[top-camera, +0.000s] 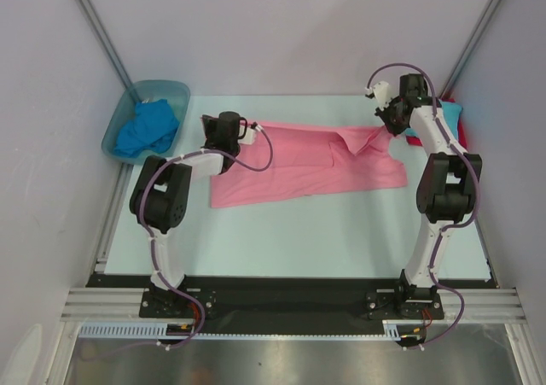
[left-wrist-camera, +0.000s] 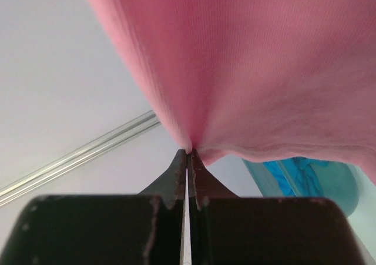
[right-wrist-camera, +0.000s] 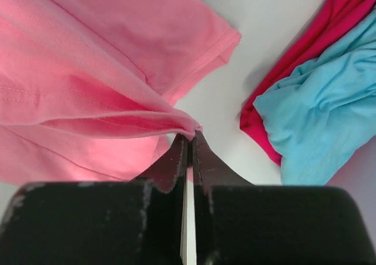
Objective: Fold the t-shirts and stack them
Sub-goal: Fold the tshirt
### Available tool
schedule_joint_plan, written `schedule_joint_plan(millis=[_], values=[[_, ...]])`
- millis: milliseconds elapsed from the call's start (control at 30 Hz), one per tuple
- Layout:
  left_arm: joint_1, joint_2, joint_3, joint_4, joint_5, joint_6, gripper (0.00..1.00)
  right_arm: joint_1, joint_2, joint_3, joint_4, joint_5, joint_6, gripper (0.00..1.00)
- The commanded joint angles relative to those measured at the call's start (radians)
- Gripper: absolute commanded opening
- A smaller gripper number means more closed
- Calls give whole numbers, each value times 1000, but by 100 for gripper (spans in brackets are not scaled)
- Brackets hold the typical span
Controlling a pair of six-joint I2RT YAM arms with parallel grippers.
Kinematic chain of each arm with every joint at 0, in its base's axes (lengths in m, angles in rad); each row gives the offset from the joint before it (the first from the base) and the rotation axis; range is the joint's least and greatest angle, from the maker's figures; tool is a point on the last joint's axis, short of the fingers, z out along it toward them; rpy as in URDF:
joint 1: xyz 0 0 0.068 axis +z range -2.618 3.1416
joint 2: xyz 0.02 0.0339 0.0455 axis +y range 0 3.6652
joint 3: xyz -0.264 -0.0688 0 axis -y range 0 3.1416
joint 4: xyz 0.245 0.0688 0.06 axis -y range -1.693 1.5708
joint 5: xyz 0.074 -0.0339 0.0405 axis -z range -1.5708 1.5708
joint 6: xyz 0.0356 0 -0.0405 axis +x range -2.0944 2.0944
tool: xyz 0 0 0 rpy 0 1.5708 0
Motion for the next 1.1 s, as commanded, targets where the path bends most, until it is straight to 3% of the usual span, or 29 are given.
schedule_joint_plan(millis=[0,333,600,1067], values=[[18,12,-19,110,-50,45,0,-1,8,-9,92,44,20,0],[18,68,-29,222,-64,63,0,12,25,-79,262,84,67,0],[18,130,-20,449,-73,134,0,24,20,-136,446,122,90,0],[24,167,6,549,-82,169,0,28,31,-113,652,232,9,0]])
